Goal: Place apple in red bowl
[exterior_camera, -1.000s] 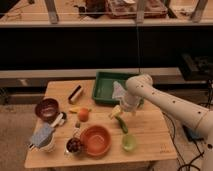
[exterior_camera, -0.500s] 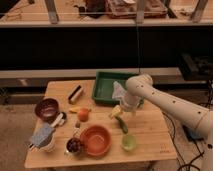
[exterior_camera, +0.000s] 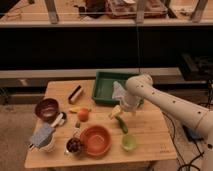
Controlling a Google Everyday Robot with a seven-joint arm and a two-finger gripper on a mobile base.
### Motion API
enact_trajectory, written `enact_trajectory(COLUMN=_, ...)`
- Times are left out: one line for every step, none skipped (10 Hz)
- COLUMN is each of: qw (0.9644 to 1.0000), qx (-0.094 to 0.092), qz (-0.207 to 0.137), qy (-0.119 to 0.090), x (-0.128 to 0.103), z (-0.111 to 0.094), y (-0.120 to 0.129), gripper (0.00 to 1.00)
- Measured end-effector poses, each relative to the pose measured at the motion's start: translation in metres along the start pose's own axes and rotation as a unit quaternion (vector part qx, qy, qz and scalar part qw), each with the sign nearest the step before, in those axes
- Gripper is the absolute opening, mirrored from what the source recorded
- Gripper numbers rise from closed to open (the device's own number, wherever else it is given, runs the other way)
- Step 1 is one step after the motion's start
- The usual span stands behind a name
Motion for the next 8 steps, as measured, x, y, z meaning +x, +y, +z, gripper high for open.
enact_trajectory(qw=1.0, qx=0.0, qz=0.0, qy=0.0, x=0.0, z=0.0, y=0.0, gripper=0.8)
enact_trajectory(qw=1.0, qx=0.0, qz=0.0, qy=0.0, x=0.0, z=0.0, y=0.0, gripper=0.8)
enact_trajectory(qw=1.0, qx=0.0, qz=0.0, qy=0.0, x=0.0, z=0.0, y=0.0, gripper=0.8)
enact_trajectory(qw=1.0, qx=0.0, qz=0.0, qy=0.0, x=0.0, z=0.0, y=0.0, gripper=0.8)
enact_trajectory(qw=1.0, qx=0.0, qz=0.0, qy=0.0, x=0.0, z=0.0, y=0.0, gripper=0.8)
enact_trajectory(qw=1.0, qx=0.0, qz=0.0, qy=0.0, x=0.0, z=0.0, y=0.0, gripper=0.8)
enact_trajectory(qw=1.0, qx=-0.001, qz=0.0, qy=0.001, x=0.0008, z=-0.0017, y=0.0001, gripper=0.8)
enact_trajectory(qw=1.0, qx=-0.008, qz=0.002, qy=0.003, x=0.0035, z=-0.0046, y=-0.0017, gripper=0.8)
